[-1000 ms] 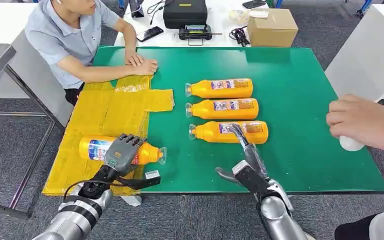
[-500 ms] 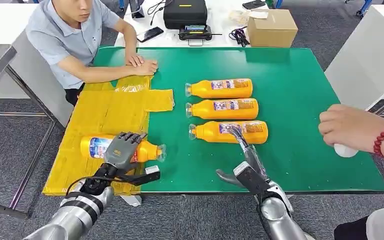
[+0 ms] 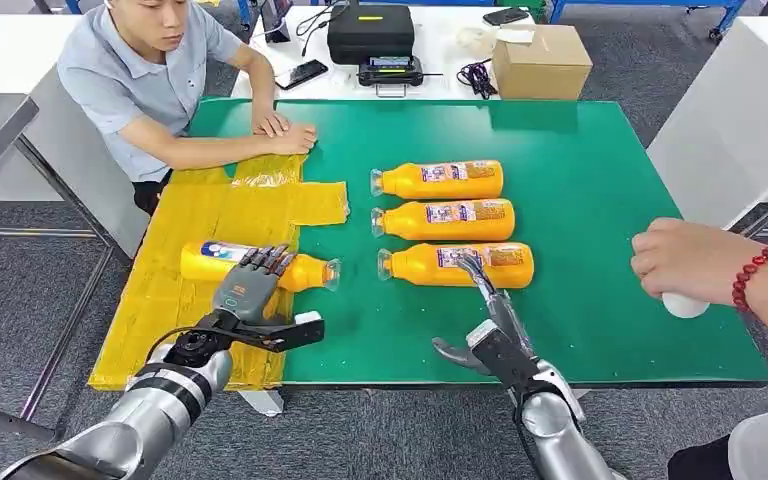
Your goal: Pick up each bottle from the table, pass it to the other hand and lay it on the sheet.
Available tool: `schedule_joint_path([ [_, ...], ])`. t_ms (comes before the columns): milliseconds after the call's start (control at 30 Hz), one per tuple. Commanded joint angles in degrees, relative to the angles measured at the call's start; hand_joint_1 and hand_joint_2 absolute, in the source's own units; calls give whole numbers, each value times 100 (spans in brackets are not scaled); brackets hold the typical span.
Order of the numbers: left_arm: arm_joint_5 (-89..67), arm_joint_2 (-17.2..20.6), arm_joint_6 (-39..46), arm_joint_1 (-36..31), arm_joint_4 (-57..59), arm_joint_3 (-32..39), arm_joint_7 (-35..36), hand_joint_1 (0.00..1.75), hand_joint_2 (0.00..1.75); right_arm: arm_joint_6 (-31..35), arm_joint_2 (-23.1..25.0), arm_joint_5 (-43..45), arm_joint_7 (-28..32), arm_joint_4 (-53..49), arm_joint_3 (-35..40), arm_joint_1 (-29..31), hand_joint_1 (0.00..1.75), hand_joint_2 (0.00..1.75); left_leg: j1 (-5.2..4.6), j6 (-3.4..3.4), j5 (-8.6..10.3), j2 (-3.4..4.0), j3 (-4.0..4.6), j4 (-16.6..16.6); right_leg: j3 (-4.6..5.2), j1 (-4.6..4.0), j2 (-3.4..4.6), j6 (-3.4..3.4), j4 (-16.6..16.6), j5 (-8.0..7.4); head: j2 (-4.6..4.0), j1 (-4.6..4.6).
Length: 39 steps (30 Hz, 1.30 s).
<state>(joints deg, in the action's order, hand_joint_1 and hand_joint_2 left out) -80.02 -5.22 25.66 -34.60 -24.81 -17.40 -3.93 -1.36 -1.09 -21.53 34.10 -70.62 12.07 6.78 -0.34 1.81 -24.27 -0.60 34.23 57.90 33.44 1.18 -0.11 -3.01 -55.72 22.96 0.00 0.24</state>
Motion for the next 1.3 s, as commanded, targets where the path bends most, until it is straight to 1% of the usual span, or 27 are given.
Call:
schedule_joint_path([
  [33,13,-6,-233,172,606,39,8,0,175,-18,17,-12,-21,337,-90,204,0,175,0,-6,-3,16,-13,-7,-8,-1,14,8,6,-1,0,0],
  [167,41,-20,-393,183,606,36,-4,0,175,-20,4,-72,-29,348,-77,218,0,175,3,-10,-3,23,-18,-10,-13,-4,20,12,10,-4,0,0],
  [367,33,-16,-300,204,569,0,49,0,175,0,8,-115,-22,302,-105,195,0,175,3,-10,-4,25,-23,-11,-18,-4,22,12,12,-4,0,0],
  [500,-170,-36,-162,84,441,-177,276,0,175,44,10,-162,-27,161,-167,125,0,175,2,-9,-3,18,-20,-7,-16,-3,16,11,7,-2,0,0],
  [633,-526,-181,-146,-24,87,-504,603,0,175,120,31,-254,-56,-89,-254,-44,0,175,5,-12,1,10,-11,-5,-9,-6,5,14,7,-4,0,0],
  [733,-621,-283,-246,20,-232,-621,795,0,175,156,56,-298,-72,-275,-341,-184,0,175,0,-5,2,-6,-15,0,-13,-1,-7,7,1,1,0,0],
  [900,-752,-347,-340,143,-778,-853,1052,0,175,175,107,-388,-92,-406,-490,-320,0,175,3,-3,4,-9,-10,1,-13,-4,-10,9,4,1,0,0],
  [967,-904,-330,-407,171,-982,-1008,1177,0,175,177,120,-422,-91,-437,-528,-351,0,175,4,-2,3,-4,-6,2,-8,-6,-5,11,4,1,0,0],
  [1167,-938,-320,-431,196,-1175,-1076,1232,0,175,184,135,-455,-88,-502,-565,-405,0,175,5,-5,-5,8,14,3,15,-8,4,10,4,2,0,0],
  [1300,-887,-329,-799,110,-1209,-1080,1293,0,175,189,149,-480,-88,-545,-628,-427,0,175,2,-2,-2,0,38,4,41,-4,-3,5,0,2,0,0],
])
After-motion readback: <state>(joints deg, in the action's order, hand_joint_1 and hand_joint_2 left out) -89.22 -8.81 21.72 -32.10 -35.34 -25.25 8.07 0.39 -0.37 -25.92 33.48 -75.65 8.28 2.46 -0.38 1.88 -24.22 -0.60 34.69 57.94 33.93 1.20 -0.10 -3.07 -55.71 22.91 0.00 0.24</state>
